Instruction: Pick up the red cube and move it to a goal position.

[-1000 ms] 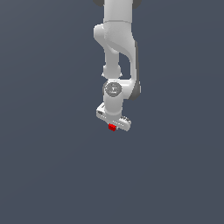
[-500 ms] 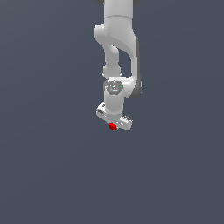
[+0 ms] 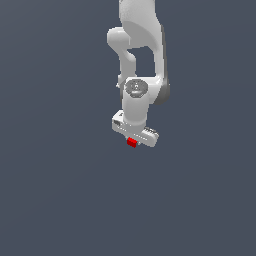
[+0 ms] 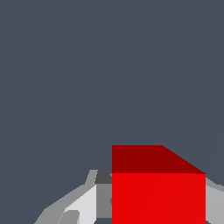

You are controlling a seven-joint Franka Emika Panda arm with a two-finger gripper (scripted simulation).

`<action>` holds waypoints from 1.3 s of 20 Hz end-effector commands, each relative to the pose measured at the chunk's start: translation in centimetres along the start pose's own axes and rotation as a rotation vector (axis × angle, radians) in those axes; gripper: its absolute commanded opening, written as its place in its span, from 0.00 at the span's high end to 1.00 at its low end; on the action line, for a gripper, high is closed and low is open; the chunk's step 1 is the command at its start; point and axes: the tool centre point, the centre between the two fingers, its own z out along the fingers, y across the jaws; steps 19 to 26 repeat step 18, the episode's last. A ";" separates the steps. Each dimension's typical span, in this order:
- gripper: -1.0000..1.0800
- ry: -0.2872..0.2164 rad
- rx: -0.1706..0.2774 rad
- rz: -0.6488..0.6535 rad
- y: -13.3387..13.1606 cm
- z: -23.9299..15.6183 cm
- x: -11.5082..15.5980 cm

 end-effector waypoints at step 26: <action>1.00 0.000 0.001 0.000 -3.9 -8.9 2.5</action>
